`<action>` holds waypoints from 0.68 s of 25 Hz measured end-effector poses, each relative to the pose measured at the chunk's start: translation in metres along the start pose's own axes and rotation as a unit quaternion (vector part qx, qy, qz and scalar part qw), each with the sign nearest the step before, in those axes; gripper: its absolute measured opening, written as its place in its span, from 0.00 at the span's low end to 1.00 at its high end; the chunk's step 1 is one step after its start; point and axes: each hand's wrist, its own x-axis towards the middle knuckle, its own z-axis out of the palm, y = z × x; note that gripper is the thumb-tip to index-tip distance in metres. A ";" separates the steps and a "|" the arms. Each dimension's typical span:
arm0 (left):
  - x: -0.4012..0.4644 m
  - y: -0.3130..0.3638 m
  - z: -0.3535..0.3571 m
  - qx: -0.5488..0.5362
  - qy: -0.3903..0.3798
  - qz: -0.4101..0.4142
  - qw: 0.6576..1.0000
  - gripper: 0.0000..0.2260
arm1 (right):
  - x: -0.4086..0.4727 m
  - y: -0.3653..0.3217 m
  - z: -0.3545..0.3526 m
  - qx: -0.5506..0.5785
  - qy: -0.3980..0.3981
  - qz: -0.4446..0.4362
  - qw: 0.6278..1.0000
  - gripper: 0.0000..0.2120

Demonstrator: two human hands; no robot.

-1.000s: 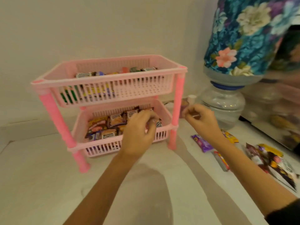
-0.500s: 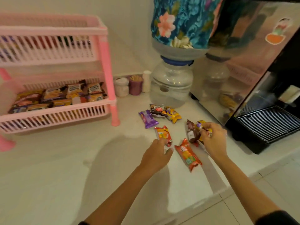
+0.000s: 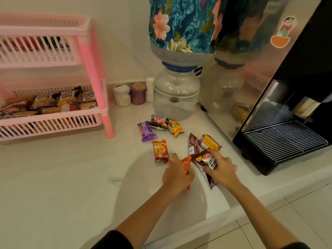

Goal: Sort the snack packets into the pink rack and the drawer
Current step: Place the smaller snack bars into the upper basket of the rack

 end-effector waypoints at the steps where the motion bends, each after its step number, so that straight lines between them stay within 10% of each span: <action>1: 0.000 -0.002 -0.002 -0.010 0.003 0.012 1.000 0.35 | -0.001 -0.001 0.002 0.031 0.017 -0.008 0.999 0.26; 17: -0.008 0.000 -0.228 -0.228 0.206 0.205 0.929 0.29 | 0.013 -0.235 -0.046 0.409 0.126 -0.273 0.862 0.18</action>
